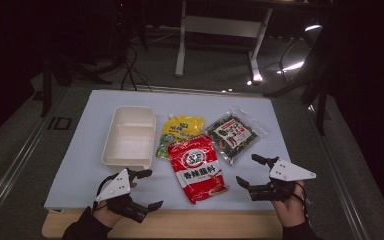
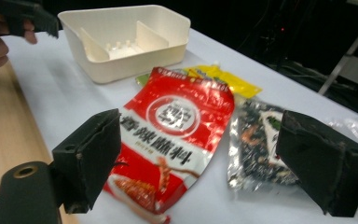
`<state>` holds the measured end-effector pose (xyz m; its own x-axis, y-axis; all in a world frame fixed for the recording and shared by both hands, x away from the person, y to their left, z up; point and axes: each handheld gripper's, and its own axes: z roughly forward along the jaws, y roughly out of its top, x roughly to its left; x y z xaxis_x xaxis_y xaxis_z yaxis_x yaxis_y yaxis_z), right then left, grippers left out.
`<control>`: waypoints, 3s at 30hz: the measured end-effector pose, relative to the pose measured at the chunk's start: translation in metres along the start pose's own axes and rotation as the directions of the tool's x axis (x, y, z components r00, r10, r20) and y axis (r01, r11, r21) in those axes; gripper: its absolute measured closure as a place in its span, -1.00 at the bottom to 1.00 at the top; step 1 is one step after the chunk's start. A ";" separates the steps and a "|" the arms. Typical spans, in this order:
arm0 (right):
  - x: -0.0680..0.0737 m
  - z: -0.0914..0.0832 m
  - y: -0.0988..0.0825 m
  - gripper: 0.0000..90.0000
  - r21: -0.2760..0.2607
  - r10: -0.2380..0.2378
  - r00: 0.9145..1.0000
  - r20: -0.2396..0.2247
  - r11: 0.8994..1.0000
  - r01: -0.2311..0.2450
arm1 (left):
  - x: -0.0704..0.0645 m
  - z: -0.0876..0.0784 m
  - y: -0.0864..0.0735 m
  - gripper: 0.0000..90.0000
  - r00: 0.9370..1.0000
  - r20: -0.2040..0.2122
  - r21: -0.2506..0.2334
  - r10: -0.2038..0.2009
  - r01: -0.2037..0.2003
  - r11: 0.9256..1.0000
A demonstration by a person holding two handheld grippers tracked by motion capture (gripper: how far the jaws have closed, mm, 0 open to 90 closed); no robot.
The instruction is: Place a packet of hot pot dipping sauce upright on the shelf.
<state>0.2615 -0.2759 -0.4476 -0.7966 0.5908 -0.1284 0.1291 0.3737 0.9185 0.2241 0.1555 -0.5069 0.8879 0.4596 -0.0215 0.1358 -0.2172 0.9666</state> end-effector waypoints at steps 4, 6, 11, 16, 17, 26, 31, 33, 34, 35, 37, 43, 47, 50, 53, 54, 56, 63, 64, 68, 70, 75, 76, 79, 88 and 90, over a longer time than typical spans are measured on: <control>-0.005 0.005 0.012 -0.69 -0.013 -0.002 1.000 -0.030 1.000 0.001 | -0.003 -0.001 0.002 -0.96 1.000 -0.025 -0.008 -0.007 0.007 1.000; -0.007 0.009 0.018 -0.70 -0.008 -0.008 0.999 -0.037 1.000 0.008 | -0.003 -0.001 0.003 -0.96 1.000 -0.028 -0.016 -0.011 0.011 1.000; -0.012 0.022 0.029 -0.78 -0.041 0.003 0.996 -0.084 0.999 -0.007 | -0.003 -0.002 0.004 -0.96 0.999 -0.044 -0.005 -0.020 0.020 1.000; -0.017 0.036 0.036 -0.78 -0.045 0.013 0.995 -0.100 0.999 -0.018 | -0.003 -0.003 0.004 -0.96 0.998 -0.061 -0.006 -0.021 0.021 1.000; -0.019 0.040 0.037 -0.77 -0.039 0.016 0.993 -0.116 0.999 -0.021 | -0.002 -0.004 0.005 -0.96 0.998 -0.049 -0.006 -0.024 0.024 1.000; -0.043 0.083 0.043 -0.66 0.056 -0.001 0.988 -0.153 0.998 0.010 | -0.002 -0.004 0.003 -0.96 0.999 -0.036 0.004 -0.011 0.011 1.000; -0.051 0.104 0.041 -0.69 0.095 0.006 0.984 -0.179 0.995 0.011 | -0.002 -0.003 0.002 -0.96 0.999 -0.030 0.013 -0.012 0.013 1.000; -0.053 0.111 0.040 -0.63 0.104 0.007 0.982 -0.190 0.994 0.013 | -0.002 -0.003 0.002 -0.96 1.000 -0.020 0.014 -0.010 0.010 1.000; -0.054 0.115 0.040 -0.62 0.108 0.006 0.981 -0.195 0.994 0.015 | -0.002 -0.003 0.002 -0.96 1.000 -0.022 0.013 -0.007 0.007 1.000; -0.055 0.118 0.040 -0.61 0.118 0.010 0.981 -0.195 0.993 0.014 | -0.003 -0.003 0.001 -0.96 1.000 -0.019 0.014 -0.005 0.006 1.000; -0.058 0.126 0.039 -0.58 0.122 0.007 0.979 -0.204 0.992 0.018 | -0.003 -0.002 0.001 -0.96 1.000 -0.010 0.017 -0.002 0.002 1.000; -0.063 0.147 0.034 -0.52 0.167 0.010 0.975 -0.222 0.986 0.028 | -0.003 -0.003 0.000 -0.96 1.000 -0.011 0.020 -0.002 0.003 1.000; -0.067 0.158 0.031 -0.47 0.181 -0.005 0.972 -0.236 0.982 0.049 | -0.002 -0.003 -0.001 -0.96 1.000 -0.004 0.022 -0.009 0.009 1.000; -0.070 0.166 0.029 -0.46 0.202 0.004 0.972 -0.236 0.978 0.045 | -0.001 -0.003 -0.001 -0.96 1.000 -0.002 0.025 -0.009 0.009 1.000; -0.074 0.173 0.026 -0.44 0.226 0.018 0.974 -0.224 0.974 0.034 | -0.002 -0.003 -0.002 -0.96 1.000 0.002 0.022 -0.010 0.010 1.000; -0.076 0.175 0.024 -0.44 0.228 0.027 0.974 -0.224 0.973 0.026 | -0.002 -0.003 -0.002 -0.96 1.000 0.001 0.024 -0.010 0.010 1.000; -0.077 0.179 0.021 -0.44 0.243 0.039 0.974 -0.222 0.970 0.017 | -0.001 -0.003 -0.003 -0.96 1.000 0.006 0.026 -0.014 0.013 1.000; -0.082 0.192 0.014 -0.29 0.286 0.055 0.972 -0.229 0.958 0.013 | -0.001 -0.002 -0.004 -0.96 1.000 0.007 0.033 -0.016 0.016 0.999; -0.082 0.194 0.013 -0.23 0.291 0.055 0.970 -0.235 0.957 0.017 | -0.001 -0.002 -0.004 -0.96 1.000 0.007 0.035 -0.015 0.015 0.999; -0.084 0.200 0.012 -0.02 0.323 0.049 0.968 -0.244 0.946 0.033 | 0.000 -0.001 -0.005 -0.96 1.000 0.011 0.038 -0.018 0.018 0.999; -0.085 0.203 0.010 0.06 0.337 0.051 0.967 -0.250 0.941 0.038 | 0.000 -0.001 -0.005 -0.96 1.000 0.012 0.040 -0.019 0.019 0.999; -0.086 0.206 0.012 0.37 0.354 0.067 0.958 -0.280 0.934 0.038 | 0.000 -0.001 -0.006 -0.96 1.000 0.011 0.043 -0.018 0.017 0.999; -0.086 0.206 0.012 0.45 0.359 0.075 0.955 -0.288 0.933 0.035 | 0.001 -0.001 -0.006 -0.96 1.000 0.012 0.044 -0.018 0.018 0.999; -0.085 0.205 0.015 0.77 0.379 0.065 0.950 -0.306 0.924 0.059 | 0.000 -0.001 -0.006 -0.96 1.000 0.013 0.044 -0.018 0.017 0.999; -0.083 0.191 0.029 0.97 0.369 0.053 0.943 -0.330 0.926 0.077 | 0.001 0.000 -0.006 -0.96 1.000 0.013 0.047 -0.025 0.025 0.999; -0.080 0.186 0.032 0.98 0.358 0.033 0.946 -0.322 0.929 0.090 | 0.000 0.000 -0.006 -0.96 1.000 0.011 0.048 -0.024 0.023 0.999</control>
<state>0.4393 -0.1782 -0.4771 -0.9397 0.3407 0.0291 0.2600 0.6566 0.7080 0.2236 0.1567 -0.5127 0.8894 0.4547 -0.0475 0.1773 -0.2471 0.9526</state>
